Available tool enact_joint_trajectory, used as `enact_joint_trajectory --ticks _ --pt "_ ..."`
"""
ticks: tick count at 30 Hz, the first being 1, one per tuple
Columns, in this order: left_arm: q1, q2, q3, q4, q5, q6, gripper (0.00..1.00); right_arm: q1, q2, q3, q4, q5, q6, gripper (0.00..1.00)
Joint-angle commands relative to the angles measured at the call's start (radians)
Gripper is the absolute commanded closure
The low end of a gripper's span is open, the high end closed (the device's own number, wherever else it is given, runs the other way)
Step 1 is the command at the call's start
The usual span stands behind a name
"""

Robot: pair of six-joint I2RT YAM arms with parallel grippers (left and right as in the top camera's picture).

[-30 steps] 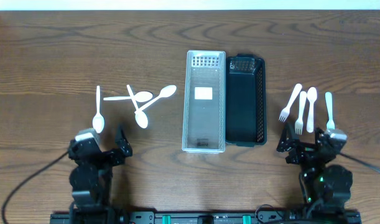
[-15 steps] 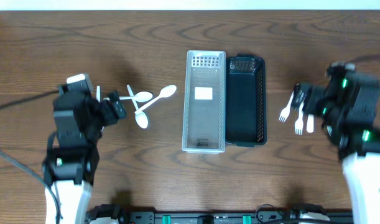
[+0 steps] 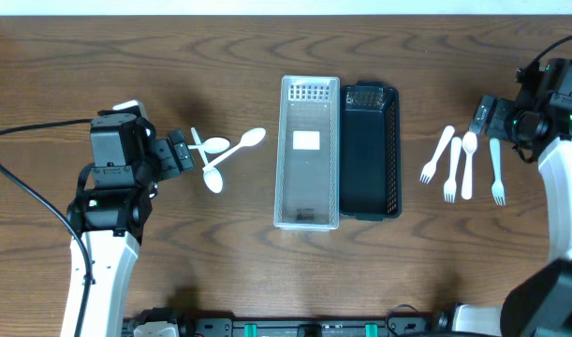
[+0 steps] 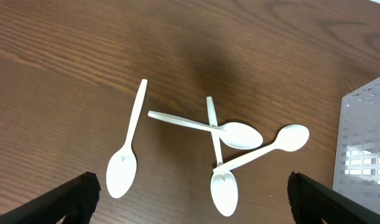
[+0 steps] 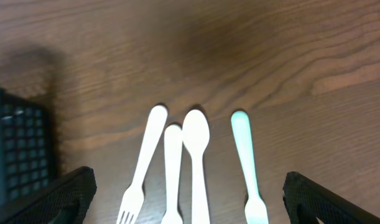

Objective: Pack container
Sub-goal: 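Lower the right gripper onto a white fork and grasp it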

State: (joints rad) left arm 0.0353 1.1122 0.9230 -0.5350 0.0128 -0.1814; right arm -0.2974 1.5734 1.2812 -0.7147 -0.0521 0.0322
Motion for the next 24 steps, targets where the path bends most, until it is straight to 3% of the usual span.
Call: enact_joint_trajectory --ticks 1,10,24 --pt "-0.004 0.005 0.017 -0.003 0.002 0.017 0.02 -0.045 0.072 0.018 0.002 0.034 -0.022 0.01" --pt "-0.004 0.005 0.017 -0.003 0.002 0.017 0.02 -0.130 0.276 0.018 -0.012 0.047 -0.026 0.03" --pt "-0.004 0.005 0.017 -0.003 0.002 0.016 0.02 -0.182 0.449 0.017 0.004 0.035 -0.034 0.40"
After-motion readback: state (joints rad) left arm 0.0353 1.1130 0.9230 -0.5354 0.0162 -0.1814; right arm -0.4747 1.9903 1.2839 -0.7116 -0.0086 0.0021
